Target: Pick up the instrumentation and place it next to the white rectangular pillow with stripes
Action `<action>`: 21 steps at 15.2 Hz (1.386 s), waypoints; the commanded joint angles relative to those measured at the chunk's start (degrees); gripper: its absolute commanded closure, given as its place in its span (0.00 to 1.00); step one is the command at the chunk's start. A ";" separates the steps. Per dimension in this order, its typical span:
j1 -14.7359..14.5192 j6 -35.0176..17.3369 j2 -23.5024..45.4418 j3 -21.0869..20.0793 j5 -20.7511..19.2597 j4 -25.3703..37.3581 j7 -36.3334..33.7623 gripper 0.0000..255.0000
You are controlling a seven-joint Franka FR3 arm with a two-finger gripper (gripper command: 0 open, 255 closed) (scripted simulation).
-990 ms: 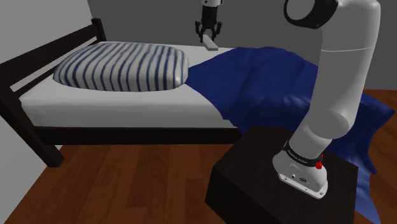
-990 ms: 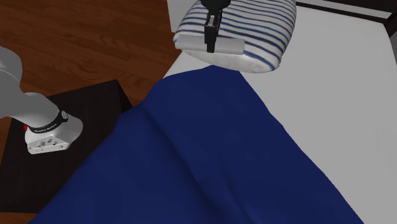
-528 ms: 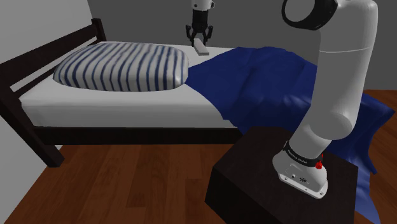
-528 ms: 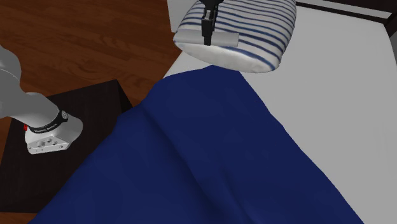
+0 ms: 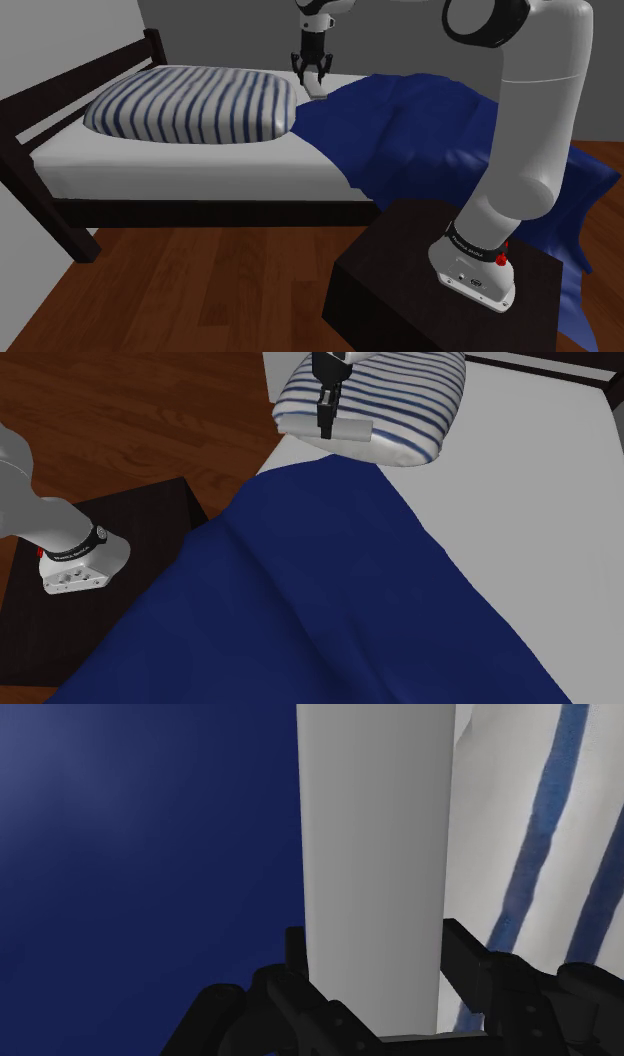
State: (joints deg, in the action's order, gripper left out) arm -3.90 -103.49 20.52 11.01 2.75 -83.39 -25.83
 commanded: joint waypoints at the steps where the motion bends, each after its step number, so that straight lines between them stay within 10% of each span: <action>1: -0.06 -1.88 -0.22 -0.01 -0.02 -2.05 0.02 1.00; 21: -0.08 -15.70 3.50 -0.39 0.85 -12.22 0.42 1.00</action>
State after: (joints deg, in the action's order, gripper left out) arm -3.76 -118.09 23.24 10.83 3.53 -94.53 -25.23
